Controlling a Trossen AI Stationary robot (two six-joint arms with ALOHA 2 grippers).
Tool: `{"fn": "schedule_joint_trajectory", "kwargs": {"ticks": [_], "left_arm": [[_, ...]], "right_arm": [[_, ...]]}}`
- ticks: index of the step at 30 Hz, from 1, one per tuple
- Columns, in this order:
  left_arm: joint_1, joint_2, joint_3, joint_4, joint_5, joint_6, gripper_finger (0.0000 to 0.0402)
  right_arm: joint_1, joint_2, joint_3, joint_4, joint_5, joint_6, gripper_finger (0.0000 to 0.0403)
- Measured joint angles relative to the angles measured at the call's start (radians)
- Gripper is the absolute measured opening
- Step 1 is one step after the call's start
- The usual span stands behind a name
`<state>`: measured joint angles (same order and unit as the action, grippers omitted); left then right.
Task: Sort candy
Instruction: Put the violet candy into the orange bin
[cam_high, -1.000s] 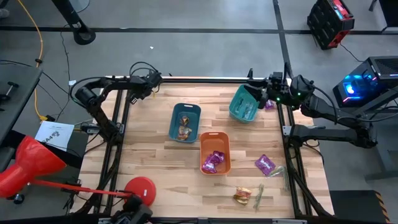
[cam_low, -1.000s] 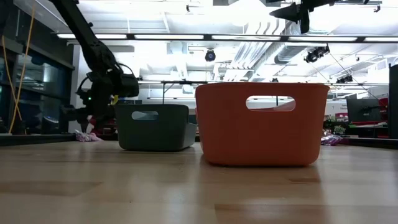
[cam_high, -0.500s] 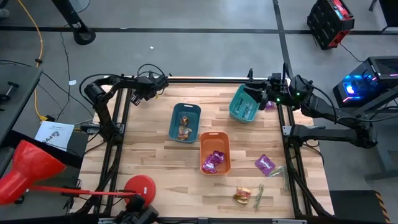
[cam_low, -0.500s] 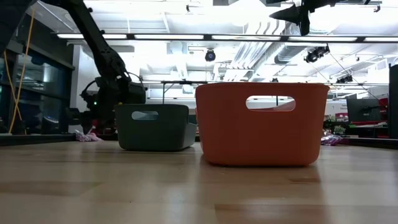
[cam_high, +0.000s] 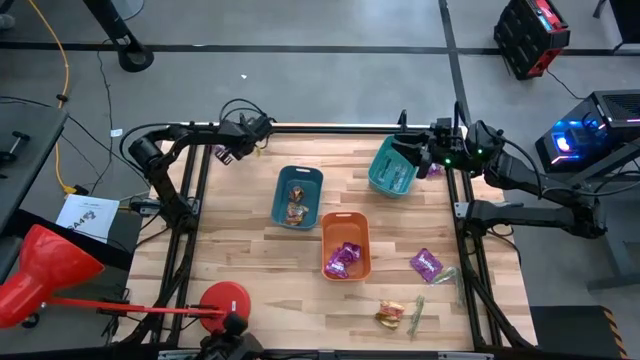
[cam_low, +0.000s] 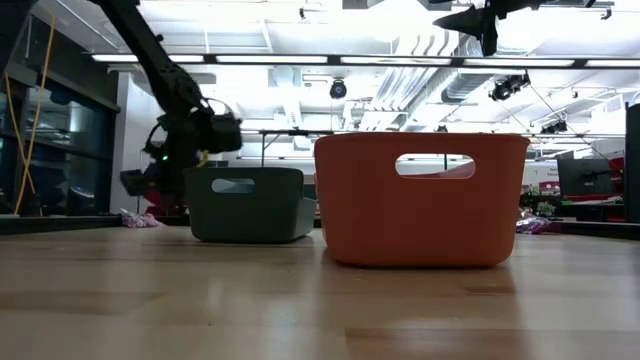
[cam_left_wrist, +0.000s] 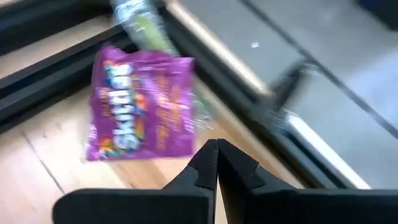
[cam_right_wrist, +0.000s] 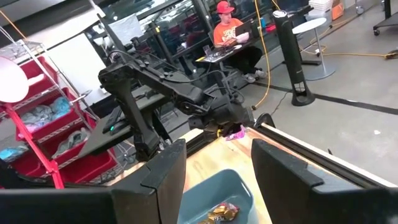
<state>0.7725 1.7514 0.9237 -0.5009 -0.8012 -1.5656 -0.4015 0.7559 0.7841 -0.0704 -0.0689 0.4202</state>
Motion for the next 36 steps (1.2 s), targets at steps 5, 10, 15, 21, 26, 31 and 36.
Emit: {"fn": "schedule_joint_trajectory", "kwargs": {"ticks": [5,10,15,21,26,31,36], "left_arm": [[-0.03,-0.002,0.075,-0.106,-0.1,0.106,0.0],[0.036,-0.002,0.122,-0.188,-0.079,0.323,0.0],[0.092,-0.001,0.13,-0.312,-0.041,0.406,0.0],[0.121,0.016,0.13,-0.34,-0.018,0.676,0.0],[0.16,0.05,0.13,-0.334,-0.024,0.724,0.0],[0.181,0.09,0.13,-0.298,0.034,0.588,0.0],[0.159,0.125,0.148,-0.325,-0.032,0.492,0.0]], "right_arm": [[-0.009,0.0,0.0,0.0,0.0,-0.002,0.0177],[-0.031,0.0,0.0,0.0,0.0,-0.002,0.0177],[-0.063,0.0,0.0,0.0,0.0,0.014,0.0177],[-0.121,0.0,0.0,0.0,0.005,0.038,0.0177],[-0.172,0.0,0.0,0.0,0.008,0.053,0.0177],[-0.229,0.003,0.0,0.0,-0.023,0.054,0.0177],[-0.284,0.003,0.0,0.0,-0.086,0.064,0.0177]]}}
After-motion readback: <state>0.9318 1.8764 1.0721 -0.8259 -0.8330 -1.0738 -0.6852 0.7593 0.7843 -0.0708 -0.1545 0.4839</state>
